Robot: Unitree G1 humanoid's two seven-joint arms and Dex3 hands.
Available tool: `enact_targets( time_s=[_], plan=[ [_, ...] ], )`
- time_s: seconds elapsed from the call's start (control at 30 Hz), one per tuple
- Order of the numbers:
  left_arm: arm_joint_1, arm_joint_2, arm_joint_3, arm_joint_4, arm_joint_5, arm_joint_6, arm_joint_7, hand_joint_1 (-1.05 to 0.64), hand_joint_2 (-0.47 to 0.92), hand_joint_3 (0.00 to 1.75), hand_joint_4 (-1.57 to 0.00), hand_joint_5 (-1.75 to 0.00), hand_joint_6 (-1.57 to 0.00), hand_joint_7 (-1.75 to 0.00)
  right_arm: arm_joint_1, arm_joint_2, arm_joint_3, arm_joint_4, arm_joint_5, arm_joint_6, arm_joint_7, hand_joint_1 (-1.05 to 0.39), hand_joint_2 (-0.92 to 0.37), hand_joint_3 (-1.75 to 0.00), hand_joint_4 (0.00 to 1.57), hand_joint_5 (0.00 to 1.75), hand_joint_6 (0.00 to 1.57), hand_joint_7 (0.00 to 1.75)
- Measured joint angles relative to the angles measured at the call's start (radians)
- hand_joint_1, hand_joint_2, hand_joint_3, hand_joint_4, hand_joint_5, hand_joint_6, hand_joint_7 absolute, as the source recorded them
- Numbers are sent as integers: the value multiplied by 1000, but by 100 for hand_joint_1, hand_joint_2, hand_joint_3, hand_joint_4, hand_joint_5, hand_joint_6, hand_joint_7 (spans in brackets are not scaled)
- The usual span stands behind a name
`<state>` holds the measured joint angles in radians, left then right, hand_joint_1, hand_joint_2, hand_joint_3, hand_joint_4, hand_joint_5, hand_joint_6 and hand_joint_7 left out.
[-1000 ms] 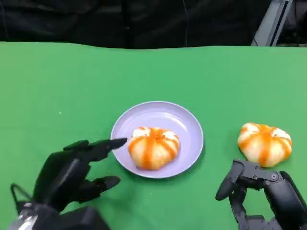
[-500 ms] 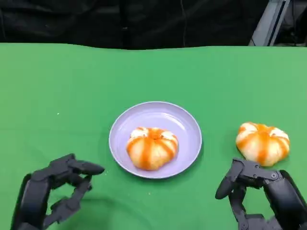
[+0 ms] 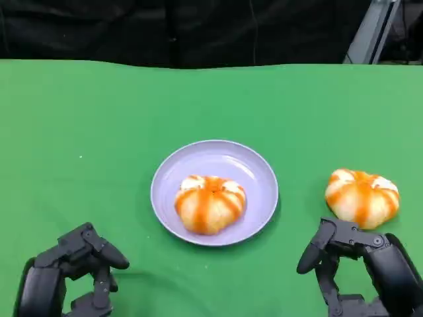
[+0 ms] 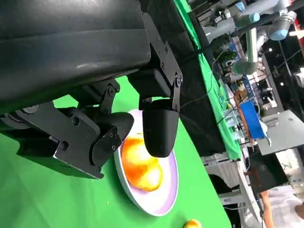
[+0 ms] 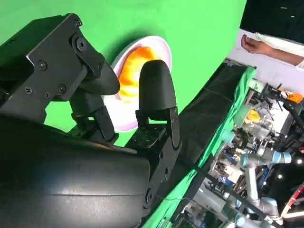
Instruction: Grasp the bread from the table and place it into the plate.
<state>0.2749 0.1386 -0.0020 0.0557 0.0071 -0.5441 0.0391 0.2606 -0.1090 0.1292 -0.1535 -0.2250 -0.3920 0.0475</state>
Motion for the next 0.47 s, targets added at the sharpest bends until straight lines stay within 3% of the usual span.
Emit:
enact_targets(
  time_s=[0.47],
  plan=[
    [-15,-19,15,17,42,-23,-6,5,49,126,-82,-170,-75,-150,-4,-4,-2,15,-2,-4,-1,13,-32,-143,84,161,81,132]
  ],
)
